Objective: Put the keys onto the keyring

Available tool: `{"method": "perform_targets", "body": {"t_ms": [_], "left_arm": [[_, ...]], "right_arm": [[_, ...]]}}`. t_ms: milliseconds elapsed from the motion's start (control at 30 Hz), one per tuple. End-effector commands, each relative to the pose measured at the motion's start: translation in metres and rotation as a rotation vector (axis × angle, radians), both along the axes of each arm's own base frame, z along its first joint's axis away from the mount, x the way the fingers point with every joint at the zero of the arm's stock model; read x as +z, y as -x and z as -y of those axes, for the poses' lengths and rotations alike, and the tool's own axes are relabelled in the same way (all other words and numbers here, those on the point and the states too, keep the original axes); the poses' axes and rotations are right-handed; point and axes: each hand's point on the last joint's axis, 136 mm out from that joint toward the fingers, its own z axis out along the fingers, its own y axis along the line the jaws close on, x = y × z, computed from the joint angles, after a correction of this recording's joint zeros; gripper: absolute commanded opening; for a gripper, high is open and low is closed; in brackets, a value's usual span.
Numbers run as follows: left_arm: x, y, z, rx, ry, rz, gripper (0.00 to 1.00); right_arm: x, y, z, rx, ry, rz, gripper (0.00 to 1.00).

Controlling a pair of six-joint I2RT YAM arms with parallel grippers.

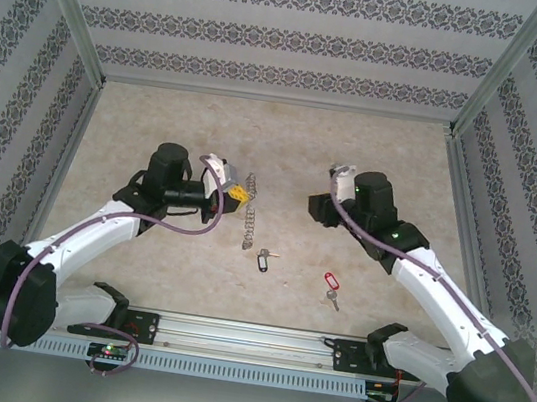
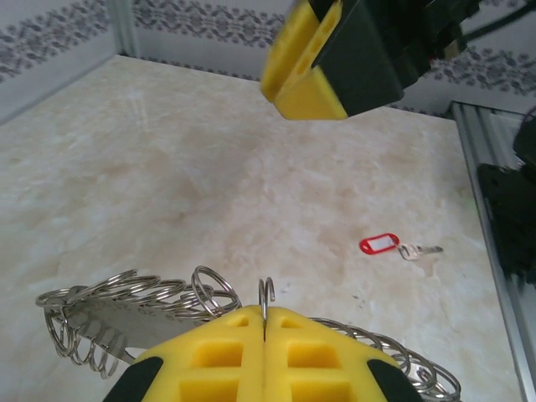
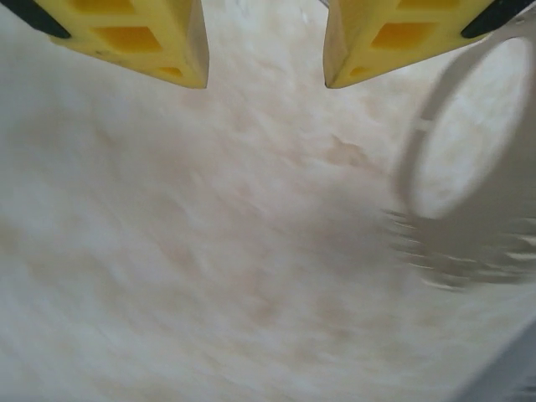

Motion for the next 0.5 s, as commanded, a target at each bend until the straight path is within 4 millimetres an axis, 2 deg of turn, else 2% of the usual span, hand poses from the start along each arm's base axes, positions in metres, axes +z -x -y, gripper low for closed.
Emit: {"method": "perform_targets", "body": {"t_ms": [0,167,333,467], "left_arm": [[0.034,-0.011,-0.007,0.089,0.088,0.088,0.00],[0.044,-0.008,-0.012,0.124,0.106,0.111,0.00],[0.053,-0.002,-0.016,0.132,0.120,0.124,0.00],[0.057,0.004,-0.019,0.141,0.130,0.138,0.00]], "right_arm": [[-0.052,0.020,0.054,-0.377,-0.018,-0.311,0.41],[-0.097,0.050,0.078,-0.525,-0.037,-0.481,0.41],[-0.129,0.079,0.079,-0.556,-0.037,-0.635,0.41],[-0.143,0.093,0.076,-0.561,-0.025,-0.683,0.40]]}}
